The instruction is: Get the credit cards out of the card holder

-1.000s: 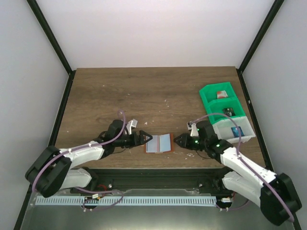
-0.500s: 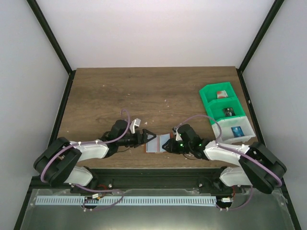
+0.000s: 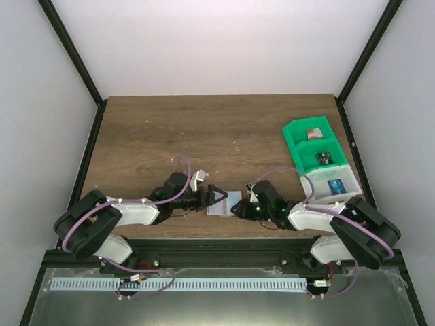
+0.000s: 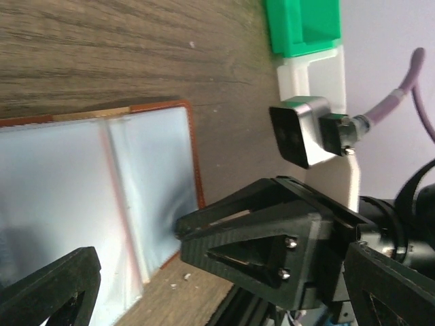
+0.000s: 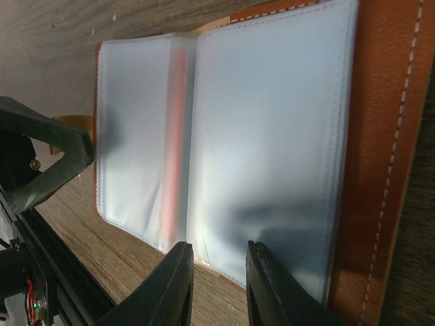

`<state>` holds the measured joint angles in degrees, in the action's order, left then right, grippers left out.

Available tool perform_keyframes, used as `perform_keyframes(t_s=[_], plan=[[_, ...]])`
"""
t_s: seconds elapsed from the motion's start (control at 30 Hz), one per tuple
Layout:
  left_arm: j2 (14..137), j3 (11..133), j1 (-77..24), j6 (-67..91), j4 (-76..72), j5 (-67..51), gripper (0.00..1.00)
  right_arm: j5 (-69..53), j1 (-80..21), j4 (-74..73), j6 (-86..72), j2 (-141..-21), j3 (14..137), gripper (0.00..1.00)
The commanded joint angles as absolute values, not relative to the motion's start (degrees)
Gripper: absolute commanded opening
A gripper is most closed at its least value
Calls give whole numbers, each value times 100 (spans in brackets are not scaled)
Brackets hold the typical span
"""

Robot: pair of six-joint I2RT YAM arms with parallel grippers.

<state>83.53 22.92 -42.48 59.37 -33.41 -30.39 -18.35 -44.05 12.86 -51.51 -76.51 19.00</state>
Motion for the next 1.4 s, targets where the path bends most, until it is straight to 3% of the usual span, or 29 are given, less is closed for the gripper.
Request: perform_keyframes(t_s=[0.0,0.33,1.1,1.37], plan=[[8300,2349,-4265,5569,-2925,-2546,100,-1660,-4461,1300,-5188,-7755,1793,24],[7996,2469,-4265,5161,-2071,-2070,100,-1647,-4456,1290,-5161,-7800,1792,24],[8244,2315,-4267,5485,-2667,-2527,100,-1749,-4515,1215,-5186,-7452,2184,24],[8301,2239,-4265,5591,-2835,-2579,100,-1672,-4518,1276,-5069,-7930,2609,22]])
